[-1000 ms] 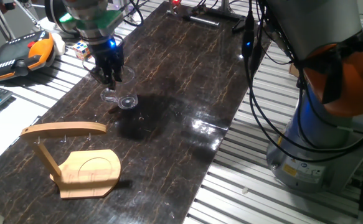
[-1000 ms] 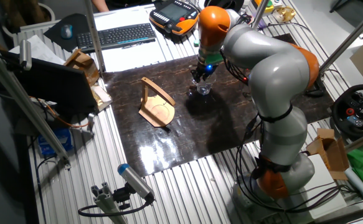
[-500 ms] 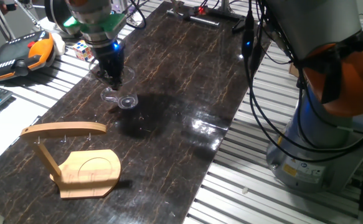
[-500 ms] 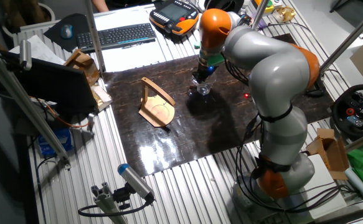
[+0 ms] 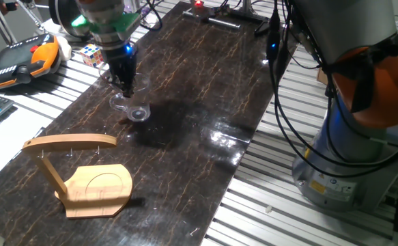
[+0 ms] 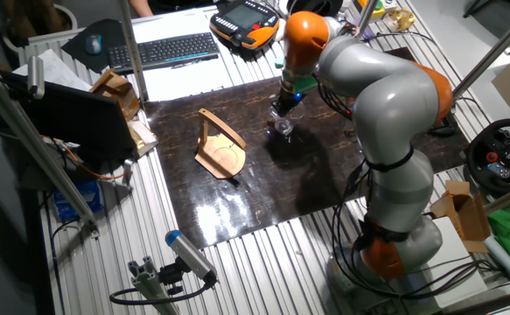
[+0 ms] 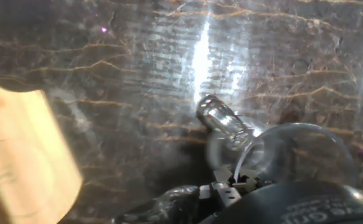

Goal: Put the cup on the cup rack

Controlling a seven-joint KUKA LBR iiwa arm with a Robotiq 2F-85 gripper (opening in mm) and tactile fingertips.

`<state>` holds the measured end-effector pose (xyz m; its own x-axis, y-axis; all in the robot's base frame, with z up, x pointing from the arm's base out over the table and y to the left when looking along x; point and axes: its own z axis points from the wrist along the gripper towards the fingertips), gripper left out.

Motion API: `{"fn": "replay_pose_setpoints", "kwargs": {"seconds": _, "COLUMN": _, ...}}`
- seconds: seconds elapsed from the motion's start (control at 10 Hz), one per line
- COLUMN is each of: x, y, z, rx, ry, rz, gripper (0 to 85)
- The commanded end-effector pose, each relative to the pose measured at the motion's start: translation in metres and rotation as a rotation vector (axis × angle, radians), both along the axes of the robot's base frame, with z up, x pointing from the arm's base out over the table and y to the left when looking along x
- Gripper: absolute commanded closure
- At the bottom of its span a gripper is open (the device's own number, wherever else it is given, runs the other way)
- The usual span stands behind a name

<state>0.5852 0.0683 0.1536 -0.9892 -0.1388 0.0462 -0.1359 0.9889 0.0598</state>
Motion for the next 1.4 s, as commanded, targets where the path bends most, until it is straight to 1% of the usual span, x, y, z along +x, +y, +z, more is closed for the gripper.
{"fn": "replay_pose_setpoints", "kwargs": {"seconds": 0.0, "x": -0.0040, "y": 0.003, "z": 0.008, "rx": 0.006, "ry": 0.009, "rz": -0.007, "gripper": 84.0}}
{"fn": "replay_pose_setpoints", "kwargs": {"seconds": 0.1, "x": -0.0131, "y": 0.008, "z": 0.018, "rx": 0.018, "ry": 0.027, "rz": -0.019, "gripper": 84.0}}
{"fn": "replay_pose_setpoints", "kwargs": {"seconds": 0.2, "x": -0.0258, "y": 0.019, "z": 0.033, "rx": 0.023, "ry": 0.042, "rz": -0.046, "gripper": 84.0}}
{"fn": "replay_pose_setpoints", "kwargs": {"seconds": 0.3, "x": -0.0335, "y": 0.027, "z": 0.042, "rx": 0.017, "ry": 0.049, "rz": -0.061, "gripper": 84.0}}
{"fn": "replay_pose_setpoints", "kwargs": {"seconds": 0.5, "x": -0.0468, "y": 0.041, "z": 0.053, "rx": 0.013, "ry": 0.060, "rz": -0.121, "gripper": 84.0}}
{"fn": "replay_pose_setpoints", "kwargs": {"seconds": 0.6, "x": -0.0570, "y": 0.053, "z": 0.057, "rx": -0.004, "ry": 0.063, "rz": -0.170, "gripper": 84.0}}
{"fn": "replay_pose_setpoints", "kwargs": {"seconds": 0.7, "x": -0.0642, "y": 0.062, "z": 0.063, "rx": -0.020, "ry": 0.068, "rz": -0.210, "gripper": 84.0}}
{"fn": "replay_pose_setpoints", "kwargs": {"seconds": 0.9, "x": -0.0761, "y": 0.072, "z": 0.075, "rx": -0.027, "ry": 0.085, "rz": -0.287, "gripper": 84.0}}
{"fn": "replay_pose_setpoints", "kwargs": {"seconds": 1.0, "x": -0.0814, "y": 0.072, "z": 0.078, "rx": -0.024, "ry": 0.090, "rz": -0.313, "gripper": 84.0}}
{"fn": "replay_pose_setpoints", "kwargs": {"seconds": 1.1, "x": -0.0831, "y": 0.072, "z": 0.080, "rx": -0.012, "ry": 0.091, "rz": -0.320, "gripper": 84.0}}
{"fn": "replay_pose_setpoints", "kwargs": {"seconds": 1.2, "x": -0.0834, "y": 0.073, "z": 0.080, "rx": -0.004, "ry": 0.098, "rz": -0.319, "gripper": 84.0}}
{"fn": "replay_pose_setpoints", "kwargs": {"seconds": 1.3, "x": -0.0830, "y": 0.072, "z": 0.080, "rx": -0.004, "ry": 0.096, "rz": -0.307, "gripper": 84.0}}
